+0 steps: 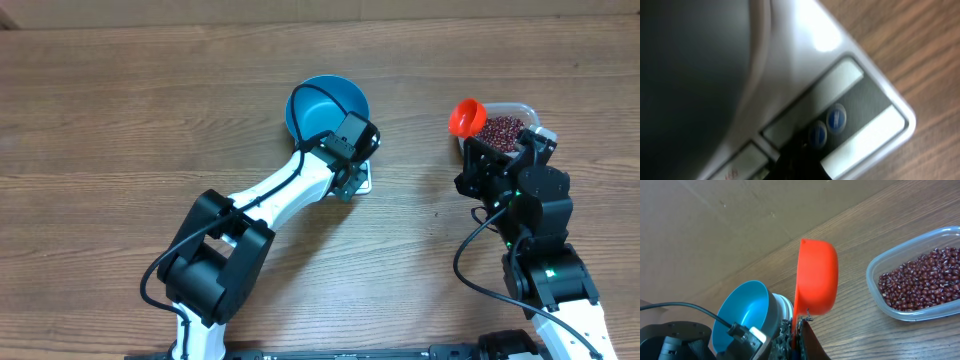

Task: Scoop item into bowl and weigh 150g on scale
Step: 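Lift the left gripper off the scale and pull it back left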

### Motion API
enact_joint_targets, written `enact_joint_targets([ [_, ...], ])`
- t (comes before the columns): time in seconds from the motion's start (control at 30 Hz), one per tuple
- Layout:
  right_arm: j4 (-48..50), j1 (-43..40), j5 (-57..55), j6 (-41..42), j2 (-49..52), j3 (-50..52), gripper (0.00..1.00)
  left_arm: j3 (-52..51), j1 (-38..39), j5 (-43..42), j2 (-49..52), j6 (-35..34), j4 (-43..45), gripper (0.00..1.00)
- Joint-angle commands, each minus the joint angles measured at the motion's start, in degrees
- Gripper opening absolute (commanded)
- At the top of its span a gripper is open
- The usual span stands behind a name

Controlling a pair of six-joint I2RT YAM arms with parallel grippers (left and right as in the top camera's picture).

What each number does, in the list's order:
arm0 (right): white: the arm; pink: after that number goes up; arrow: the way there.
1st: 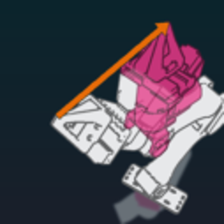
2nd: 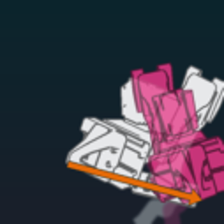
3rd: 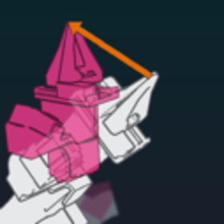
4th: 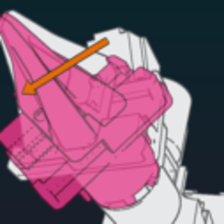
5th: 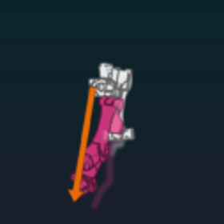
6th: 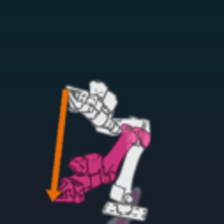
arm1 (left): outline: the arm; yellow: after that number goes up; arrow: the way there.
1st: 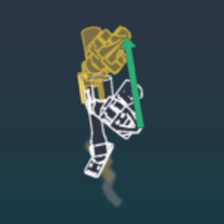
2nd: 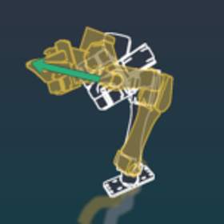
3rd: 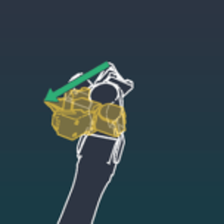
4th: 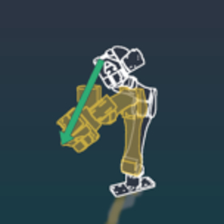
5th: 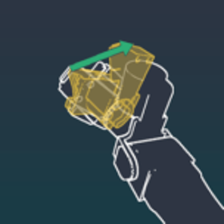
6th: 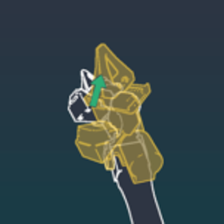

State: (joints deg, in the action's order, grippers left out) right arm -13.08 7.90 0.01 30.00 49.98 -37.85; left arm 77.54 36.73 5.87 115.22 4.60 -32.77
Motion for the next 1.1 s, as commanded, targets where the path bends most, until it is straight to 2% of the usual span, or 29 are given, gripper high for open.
enact_joint_targets([
  [0.0,0.13,-0.26,0.02,-0.11,-0.35,-1.22,0.04,0.83,0.13,0.22,0.76,-0.33,-2.38,0.04],
  [0.17,0.15,-0.26,0.02,-0.11,-0.35,-1.22,0.04,1.79,0.90,0.11,-3.89,-0.35,-3.50,0.05],
  [0.23,0.15,-0.26,0.02,-0.11,-0.35,-1.22,0.04,1.79,0.96,-0.59,-5.95,-0.35,-3.98,0.31],
  [0.3,0.15,-0.26,0.02,-0.11,-0.35,-1.22,0.04,1.81,0.96,-1.22,-7.93,-0.35,-5.27,0.83],
  [0.33,0.15,-0.26,0.02,-0.11,-0.35,-1.22,0.04,1.81,0.96,-1.31,-8.98,-0.35,-6.25,1.00],
  [0.9,0.15,-0.26,0.02,-0.13,-0.35,-1.22,0.04,1.81,0.70,-1.11,-24.87,-0.35,-20.61,1.00],
  [1.07,0.13,-0.26,0.02,-0.59,-0.35,-1.22,0.04,1.81,-2.03,-0.98,-28.85,-0.35,-23.32,0.99],
])
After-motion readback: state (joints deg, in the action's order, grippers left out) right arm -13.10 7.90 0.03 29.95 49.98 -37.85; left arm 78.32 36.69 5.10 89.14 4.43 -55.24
